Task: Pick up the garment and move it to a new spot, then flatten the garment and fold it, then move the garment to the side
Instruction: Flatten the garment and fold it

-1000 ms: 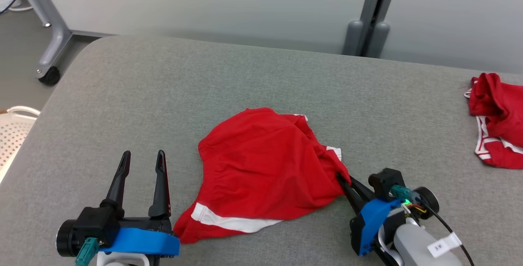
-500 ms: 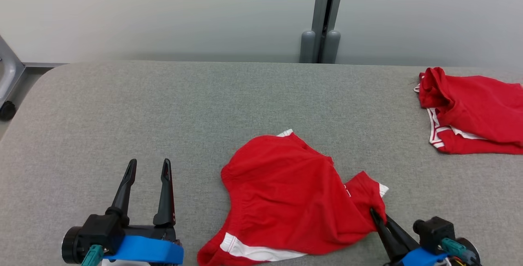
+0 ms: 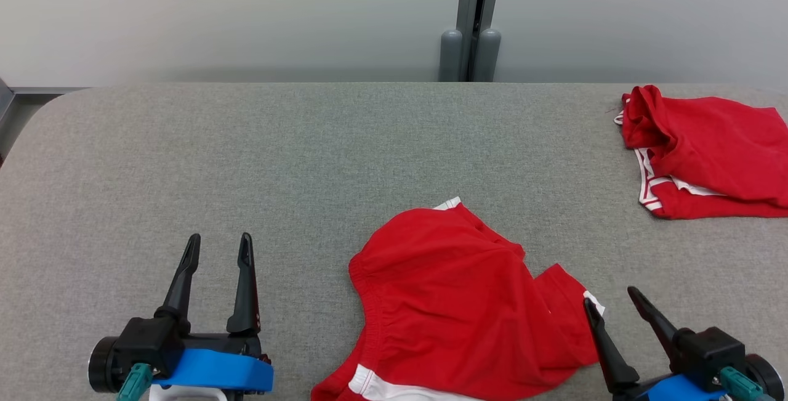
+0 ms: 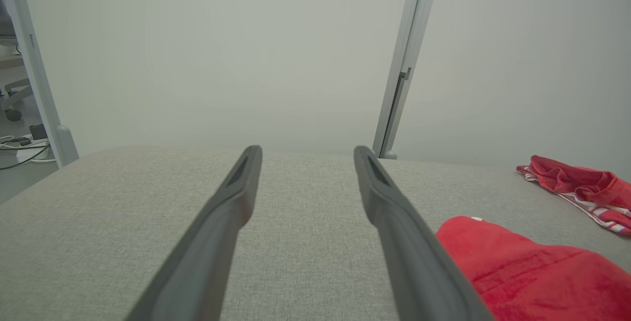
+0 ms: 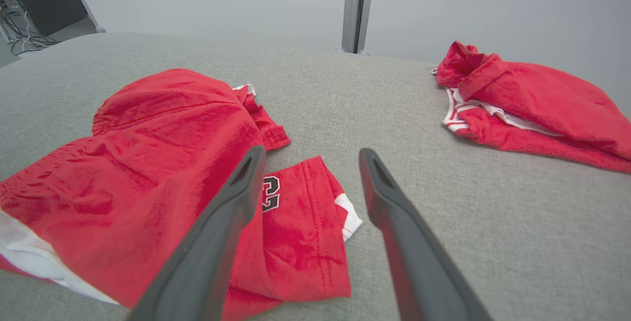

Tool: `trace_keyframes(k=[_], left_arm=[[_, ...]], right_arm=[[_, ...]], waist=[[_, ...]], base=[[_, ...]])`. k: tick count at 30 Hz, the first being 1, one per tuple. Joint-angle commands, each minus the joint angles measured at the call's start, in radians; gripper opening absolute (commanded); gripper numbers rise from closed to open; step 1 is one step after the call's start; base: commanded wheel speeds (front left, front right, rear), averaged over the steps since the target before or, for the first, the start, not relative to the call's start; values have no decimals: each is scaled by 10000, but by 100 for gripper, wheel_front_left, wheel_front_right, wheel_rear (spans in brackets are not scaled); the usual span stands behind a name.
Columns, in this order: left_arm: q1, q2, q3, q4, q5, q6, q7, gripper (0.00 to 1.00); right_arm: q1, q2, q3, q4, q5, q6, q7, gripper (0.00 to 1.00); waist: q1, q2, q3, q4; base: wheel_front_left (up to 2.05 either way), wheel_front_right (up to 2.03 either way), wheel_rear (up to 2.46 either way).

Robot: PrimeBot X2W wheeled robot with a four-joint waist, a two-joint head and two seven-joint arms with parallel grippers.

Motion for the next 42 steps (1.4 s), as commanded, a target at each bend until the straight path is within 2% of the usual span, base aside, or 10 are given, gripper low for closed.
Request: trace_keyframes(k=[1,5,13,22,29,36,38,39,42], left_arm=[[-155,-2,34,-4,42,-30,-24,100],[-185,-2,50,-2,93,-55,-24,100],[-317,-2,15,-30,138,-91,-23,100],[-509,-1,-145,-4,24,-116,-23,100],[-509,-2,-244,29,-105,-121,-23,100],[-449,-2,-244,48,-144,-108,-23,100],[-530,-2,-303,68,-150,-108,-23,100],[-575,-1,-318,73,-153,-109,-23,100],[-650,-2,-335,81,-155,-109,-23,100]], right_arm=[[-205,21,-25,-122,-103,1,-44,100],[-740,-189,359,-184,-190,1,89,100],[-2629,-486,1835,461,-140,1,263,100],[-4747,-720,2800,2823,78,1,200,100],[-5160,-918,3450,4687,542,1,287,100],[-5262,-912,4199,5828,1158,1,653,100],[-5482,-921,4375,6042,1342,1,629,25],[-5562,-914,4464,6131,1433,1,626,0],[-5890,-893,4650,6277,1587,1,476,0]], waist=[[0,0,6,8],[0,0,25,57],[0,0,204,244],[0,0,396,656],[0,0,481,976],[0,0,555,978],[0,0,576,984],[0,0,579,986],[0,0,590,983]], base=[[0,0,0],[0,0,0],[0,0,0],[0,0,0],[0,0,0],[0,0,0],[0,0,0],[0,0,0],[0,0,0]])
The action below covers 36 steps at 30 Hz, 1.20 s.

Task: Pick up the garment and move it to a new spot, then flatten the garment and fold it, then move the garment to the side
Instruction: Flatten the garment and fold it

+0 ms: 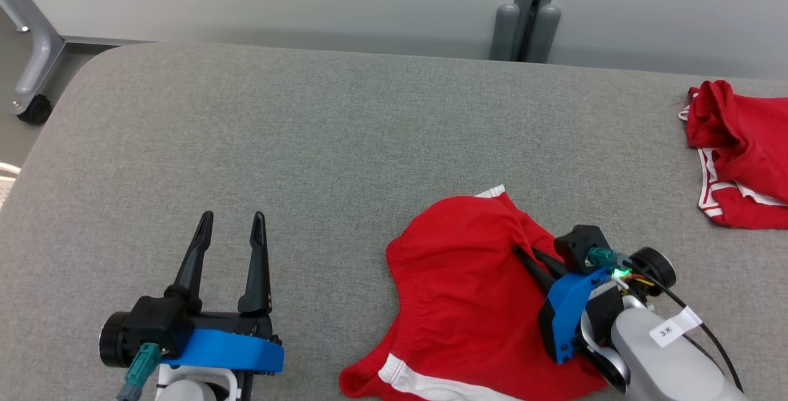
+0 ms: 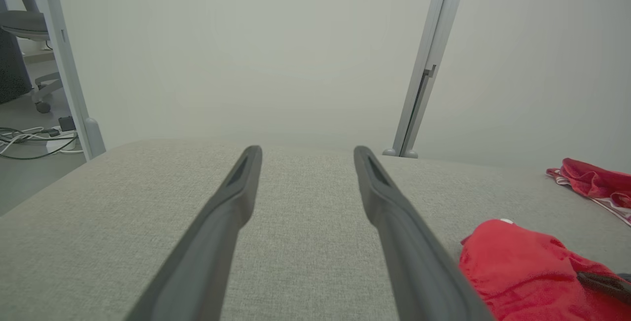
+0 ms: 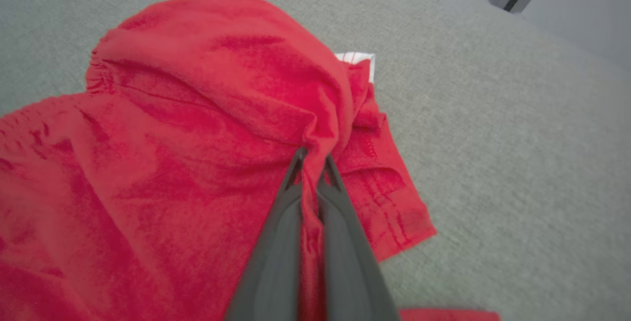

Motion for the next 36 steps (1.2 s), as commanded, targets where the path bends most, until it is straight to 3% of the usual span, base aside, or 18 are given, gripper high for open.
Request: trace_keyframes(k=[1,11,24,25,26,27,32,36], left_arm=[[-109,-4,-19,2,-23,-66,-23,100],[-196,-3,-148,15,-81,-64,-23,100],[-475,-6,-386,88,-245,-40,-23,100],[-470,-6,-390,96,-244,-31,-23,100],[-464,-5,-395,109,-246,-29,-23,100],[-456,-5,-396,116,-237,-22,-23,100],[-371,-5,-338,166,-144,-1,-23,100],[-168,-8,-230,130,13,-21,-23,100]], right_arm=[[-207,-15,19,18,83,1,-89,0],[-2099,254,476,414,91,1,-776,0],[-4338,1075,957,3601,70,1,-1726,0],[-4423,1132,981,3852,82,1,-1842,20],[-4505,1190,1002,4065,100,1,-1949,46],[-4550,1251,1029,4225,122,1,-2053,100],[-4480,1248,1100,4390,282,1,-2568,100],[-3997,931,850,3560,376,1,-2659,100]], waist=[[0,-1,-4,4],[0,-1,73,324],[0,-1,412,906],[0,-1,419,895],[0,-1,418,876],[0,-1,412,846],[0,-1,221,514],[0,-1,-40,79]], base=[[0,0,0],[0,0,0],[0,0,0],[0,0,0],[0,0,0],[0,0,0],[0,0,0],[0,0,0]])
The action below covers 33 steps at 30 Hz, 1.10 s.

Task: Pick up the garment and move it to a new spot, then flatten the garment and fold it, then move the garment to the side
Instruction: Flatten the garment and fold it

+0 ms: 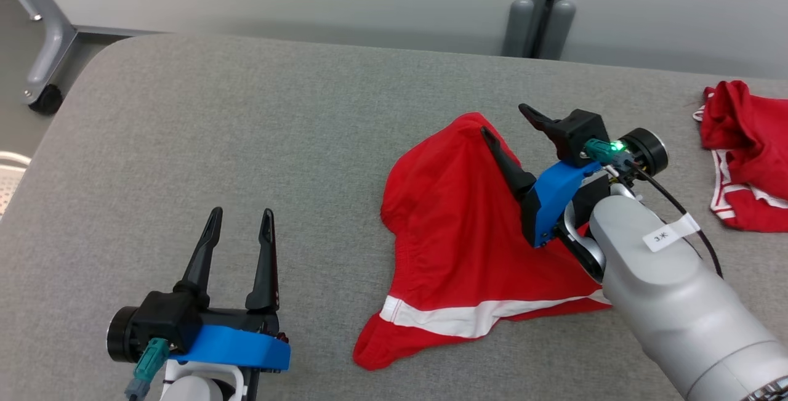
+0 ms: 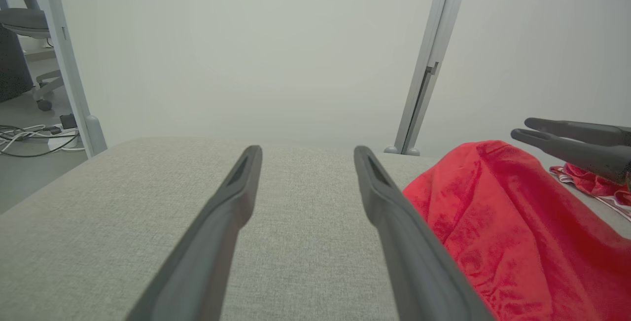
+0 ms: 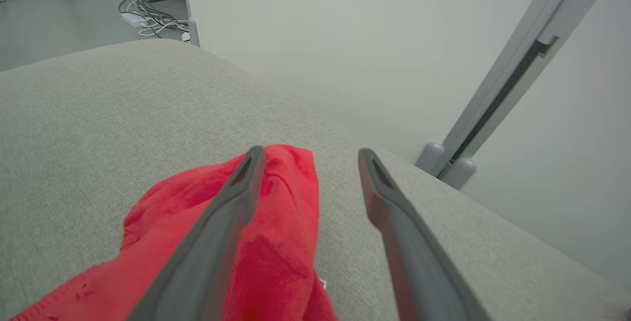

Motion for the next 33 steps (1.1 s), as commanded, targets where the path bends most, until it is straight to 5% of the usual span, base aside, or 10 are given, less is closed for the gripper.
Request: trace_keyframes(k=[1,12,21,33], left_arm=[[87,-8,22,-10,91,-34,-23,100],[423,-7,433,34,580,-92,-23,100],[589,9,525,89,727,-70,-23,100],[1031,61,412,144,781,-74,-23,100]], right_arm=[[327,-179,-149,-264,33,1,-39,100],[3394,-724,-2749,-4058,-804,1,-39,100],[6109,-112,-4652,-6364,-1479,1,-41,100],[8374,820,-5922,-7562,-1763,3,-41,100]], waist=[[0,-1,-224,-270],[0,-1,-569,-1376],[0,-1,-749,-1714],[0,-1,-1052,-1902]], base=[[0,0,0],[0,0,0],[0,0,0],[0,0,0]])
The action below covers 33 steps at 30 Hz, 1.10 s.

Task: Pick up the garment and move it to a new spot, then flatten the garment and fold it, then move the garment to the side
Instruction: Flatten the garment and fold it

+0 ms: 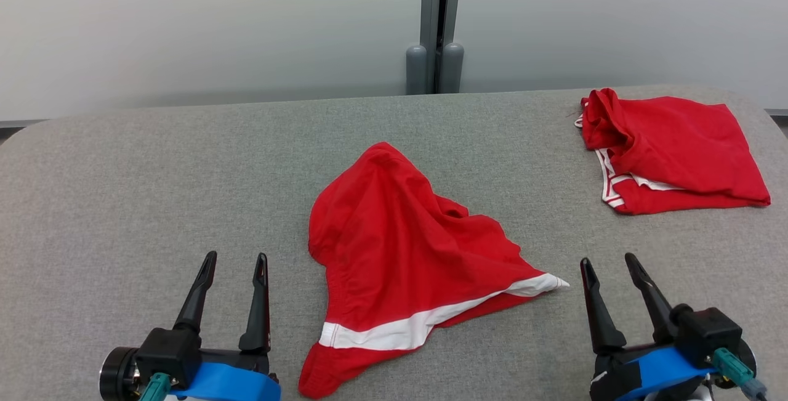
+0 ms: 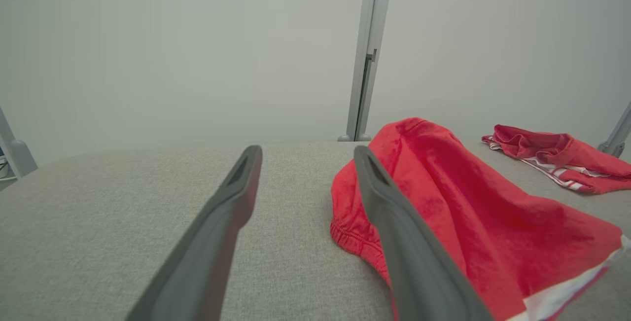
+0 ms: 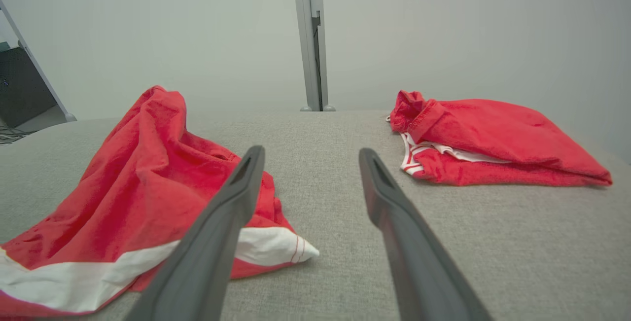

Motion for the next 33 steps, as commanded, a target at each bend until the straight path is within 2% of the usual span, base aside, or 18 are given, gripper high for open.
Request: trace_keyframes(k=[1,9,13,20,33], left_arm=[[97,20,-45,31,31,-12,-23,100],[182,68,-352,152,-20,-11,-23,100],[179,193,-1041,428,-213,-12,-23,100],[54,350,-2253,1303,-720,-12,-23,100],[-448,635,-3450,3295,-1947,-12,-23,100]], right_arm=[[332,128,-91,-124,-45,3,-30,100],[559,267,-24,-139,-71,3,-30,100],[414,277,48,-101,-107,5,-30,100],[168,282,199,-26,-117,3,-30,100],[140,283,247,77,25,3,-31,100]], waist=[[1,1,-29,8],[1,1,-60,49],[1,1,-36,61],[1,1,124,-104],[1,1,254,-469]], base=[[0,0,0],[0,0,0],[0,0,0],[0,0,0],[0,0,0]])
